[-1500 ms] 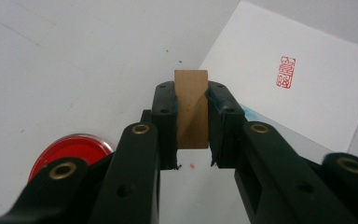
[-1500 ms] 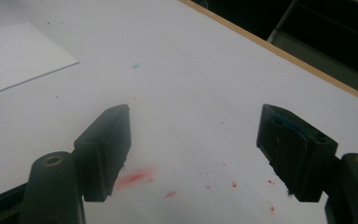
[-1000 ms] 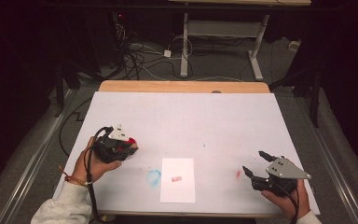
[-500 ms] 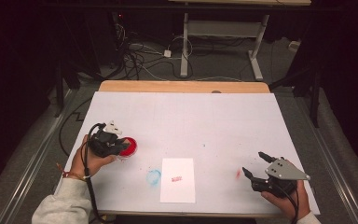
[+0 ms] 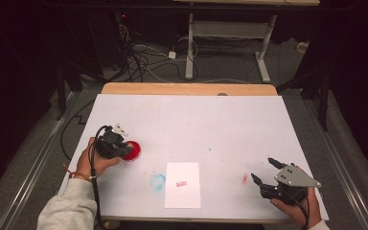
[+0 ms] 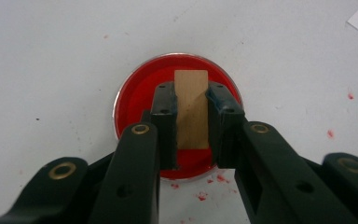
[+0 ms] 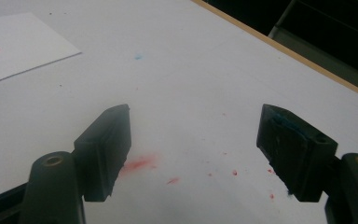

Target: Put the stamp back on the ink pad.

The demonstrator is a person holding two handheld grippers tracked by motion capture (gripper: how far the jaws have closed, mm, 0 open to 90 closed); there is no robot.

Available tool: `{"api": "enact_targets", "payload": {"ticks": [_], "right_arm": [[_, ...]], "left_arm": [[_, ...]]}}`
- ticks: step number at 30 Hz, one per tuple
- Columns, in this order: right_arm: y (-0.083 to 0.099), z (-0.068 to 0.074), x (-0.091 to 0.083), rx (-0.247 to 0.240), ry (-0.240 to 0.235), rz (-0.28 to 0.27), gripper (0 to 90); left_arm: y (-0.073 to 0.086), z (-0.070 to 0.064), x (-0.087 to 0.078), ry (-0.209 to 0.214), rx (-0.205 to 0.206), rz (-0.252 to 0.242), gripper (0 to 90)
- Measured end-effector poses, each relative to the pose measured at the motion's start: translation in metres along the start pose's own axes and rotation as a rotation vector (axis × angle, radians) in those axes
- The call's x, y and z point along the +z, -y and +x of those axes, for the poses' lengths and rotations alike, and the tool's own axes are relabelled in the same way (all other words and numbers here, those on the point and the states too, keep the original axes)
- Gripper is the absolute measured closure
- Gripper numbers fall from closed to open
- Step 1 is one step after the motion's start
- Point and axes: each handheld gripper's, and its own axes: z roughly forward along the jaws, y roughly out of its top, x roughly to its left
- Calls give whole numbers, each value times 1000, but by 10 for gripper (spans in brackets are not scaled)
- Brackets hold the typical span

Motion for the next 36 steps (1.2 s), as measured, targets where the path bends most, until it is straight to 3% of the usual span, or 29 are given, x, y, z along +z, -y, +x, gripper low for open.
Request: {"api": "enact_targets", "payload": {"ticks": [2, 9, 15, 17, 21, 27, 29, 36], "right_arm": [[0, 0, 0, -2, 2, -1, 270], [0, 0, 0, -5, 1, 3, 269], [0, 0, 1, -7, 1, 4, 269], [0, 0, 1, -7, 0, 4, 269], [-1, 0, 1, -9, 0, 1, 267], [-1, 0, 1, -9, -1, 2, 267], [-1, 0, 1, -6, -2, 3, 267], [0, 0, 1, -10, -4, 2, 268]], "left_arm": [[0, 1, 3, -10, -4, 23, 734], [2, 4, 5, 7, -28, 7, 730], [2, 4, 7, 3, -33, 21, 686], [3, 5, 5, -11, -54, 3, 638], [2, 4, 1, -17, -54, -28, 582], [1, 1, -3, -16, -35, -49, 725], [1, 0, -3, -12, -23, -41, 737], [2, 2, -1, -1, -44, -45, 737]]}}
